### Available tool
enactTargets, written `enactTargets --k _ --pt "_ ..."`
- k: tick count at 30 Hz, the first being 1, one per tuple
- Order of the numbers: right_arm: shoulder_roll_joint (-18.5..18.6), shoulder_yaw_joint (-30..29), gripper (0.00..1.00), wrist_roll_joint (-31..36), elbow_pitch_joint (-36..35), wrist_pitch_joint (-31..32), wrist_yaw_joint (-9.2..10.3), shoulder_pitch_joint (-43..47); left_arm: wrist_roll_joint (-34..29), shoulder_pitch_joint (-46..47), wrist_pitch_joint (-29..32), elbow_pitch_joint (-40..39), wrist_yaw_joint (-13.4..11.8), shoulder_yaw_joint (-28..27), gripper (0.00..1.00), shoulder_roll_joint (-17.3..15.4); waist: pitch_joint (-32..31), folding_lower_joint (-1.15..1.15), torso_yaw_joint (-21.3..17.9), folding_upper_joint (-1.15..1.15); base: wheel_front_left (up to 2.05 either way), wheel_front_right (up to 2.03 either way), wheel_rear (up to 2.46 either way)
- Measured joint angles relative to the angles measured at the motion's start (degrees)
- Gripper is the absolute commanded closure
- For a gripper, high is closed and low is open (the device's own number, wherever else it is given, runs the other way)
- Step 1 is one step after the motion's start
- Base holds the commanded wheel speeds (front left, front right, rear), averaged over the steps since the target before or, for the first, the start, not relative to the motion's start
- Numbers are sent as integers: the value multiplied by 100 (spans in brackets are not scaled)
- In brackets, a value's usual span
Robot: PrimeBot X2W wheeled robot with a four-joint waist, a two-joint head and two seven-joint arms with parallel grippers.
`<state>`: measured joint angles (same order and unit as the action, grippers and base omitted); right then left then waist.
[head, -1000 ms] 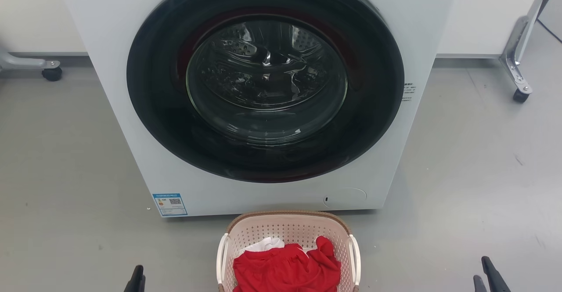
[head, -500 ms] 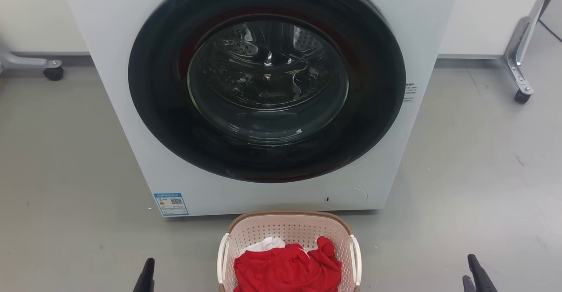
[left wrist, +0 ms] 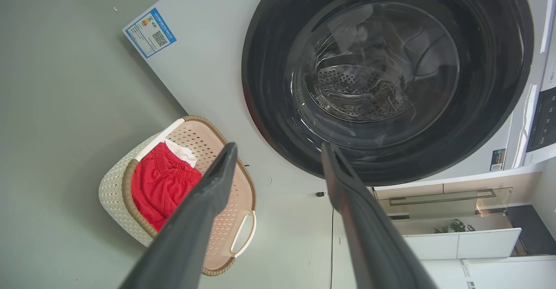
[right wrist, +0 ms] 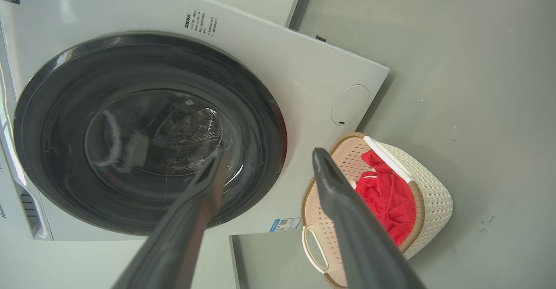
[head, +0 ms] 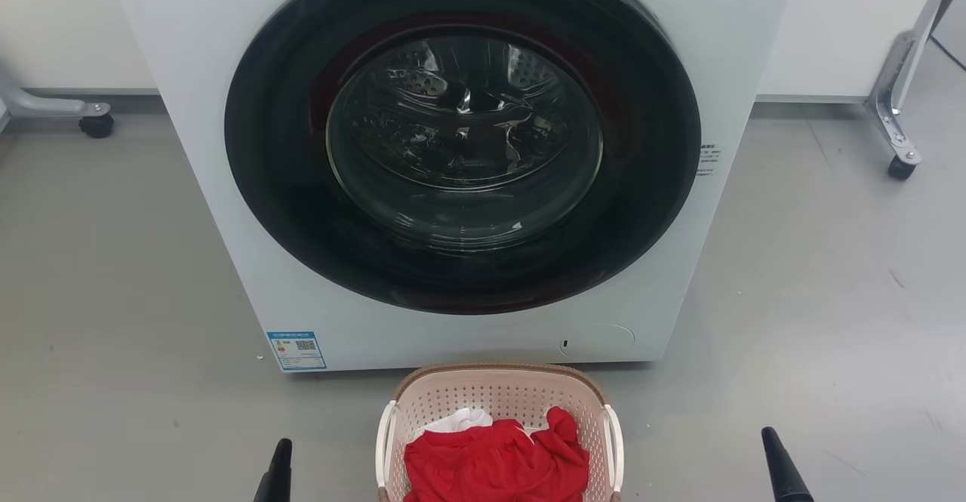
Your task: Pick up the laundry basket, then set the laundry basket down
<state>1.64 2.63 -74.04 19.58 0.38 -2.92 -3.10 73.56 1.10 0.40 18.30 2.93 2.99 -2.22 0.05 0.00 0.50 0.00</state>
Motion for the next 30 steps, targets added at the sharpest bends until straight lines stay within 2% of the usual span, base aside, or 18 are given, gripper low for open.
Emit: enactTargets --k 30 --pt "91 944 0 2682 4 -613 448 -19 -3132 20 -615 -129 -447 736 0 -179 44 0 29 0 0 0 0"
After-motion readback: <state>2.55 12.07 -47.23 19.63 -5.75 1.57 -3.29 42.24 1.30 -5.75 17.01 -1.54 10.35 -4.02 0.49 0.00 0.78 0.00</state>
